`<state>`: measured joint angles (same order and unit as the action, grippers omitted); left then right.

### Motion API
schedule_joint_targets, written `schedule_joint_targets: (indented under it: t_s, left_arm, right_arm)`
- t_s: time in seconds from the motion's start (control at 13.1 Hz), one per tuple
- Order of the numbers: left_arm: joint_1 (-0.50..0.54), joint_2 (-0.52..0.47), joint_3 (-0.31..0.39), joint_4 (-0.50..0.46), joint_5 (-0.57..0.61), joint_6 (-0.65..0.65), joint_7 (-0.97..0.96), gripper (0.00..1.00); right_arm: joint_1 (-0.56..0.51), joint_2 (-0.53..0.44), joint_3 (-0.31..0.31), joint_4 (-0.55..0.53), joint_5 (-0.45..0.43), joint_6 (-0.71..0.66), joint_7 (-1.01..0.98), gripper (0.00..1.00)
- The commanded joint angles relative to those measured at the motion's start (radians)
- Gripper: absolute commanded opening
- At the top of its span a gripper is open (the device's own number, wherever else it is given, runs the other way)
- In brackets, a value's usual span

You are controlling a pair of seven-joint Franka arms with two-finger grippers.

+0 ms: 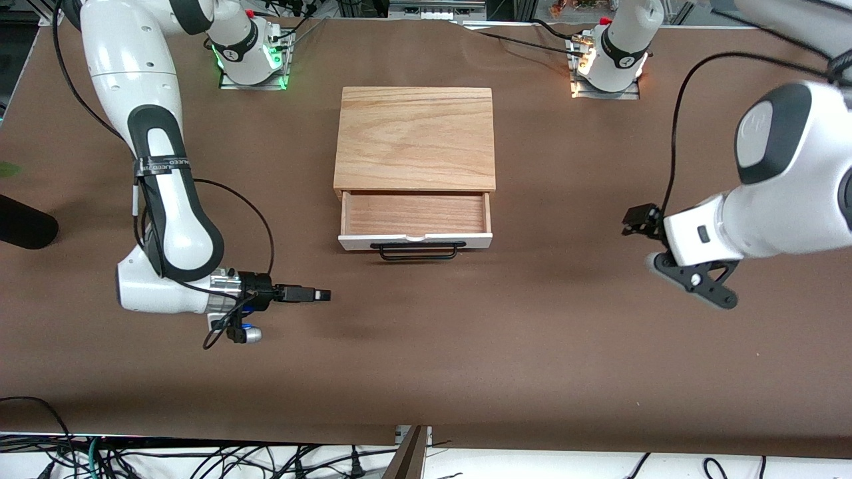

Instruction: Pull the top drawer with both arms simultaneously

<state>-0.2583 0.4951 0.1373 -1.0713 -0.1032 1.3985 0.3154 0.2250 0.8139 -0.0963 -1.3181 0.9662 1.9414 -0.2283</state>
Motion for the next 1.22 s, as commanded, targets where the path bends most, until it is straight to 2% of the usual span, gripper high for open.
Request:
schedule_joint_targets:
  t_s: [0.0, 0.15, 0.31, 0.38, 0.54, 0.61, 0.76, 0.99, 1.15]
  left_arm:
    - [-0.007, -0.136, 0.005, -0.158, 0.059, 0.010, -0.048, 1.00]
    - [0.011, -0.241, 0.004, -0.327, 0.078, 0.109, -0.050, 1.00]
    - [0.037, -0.358, 0.002, -0.512, 0.085, 0.279, -0.055, 1.00]
    - [0.045, -0.400, 0.002, -0.573, 0.095, 0.330, -0.070, 1.00]
    - [0.092, -0.428, -0.016, -0.610, 0.158, 0.355, -0.142, 1.00]
    - [0.115, -0.443, -0.063, -0.619, 0.178, 0.356, -0.169, 1.00]
    - [0.142, -0.490, -0.125, -0.665, 0.233, 0.355, -0.249, 1.00]
    - [0.204, -0.561, -0.168, -0.781, 0.203, 0.413, -0.305, 1.00]
    - [0.205, -0.569, -0.176, -0.780, 0.180, 0.415, -0.303, 1.00]
  right_arm:
    - [0.013, -0.055, -0.029, -0.006, -0.171, -0.004, 0.056, 1.00]
    - [0.014, -0.091, -0.033, -0.009, -0.304, -0.009, 0.143, 1.00]
    - [0.022, -0.151, -0.031, -0.010, -0.511, -0.009, 0.208, 1.00]
    - [0.028, -0.176, -0.030, -0.010, -0.608, -0.012, 0.208, 1.00]
    - [0.021, -0.252, -0.028, -0.010, -0.746, -0.016, 0.195, 1.00]
    - [0.011, -0.289, -0.028, -0.010, -0.783, -0.047, 0.195, 1.00]
    - [-0.025, -0.364, -0.028, -0.012, -0.802, -0.107, 0.201, 1.00]
    - [-0.067, -0.513, -0.028, -0.073, -0.822, -0.179, 0.202, 1.00]
    - [-0.068, -0.571, -0.026, -0.093, -0.883, -0.231, 0.211, 1.00]
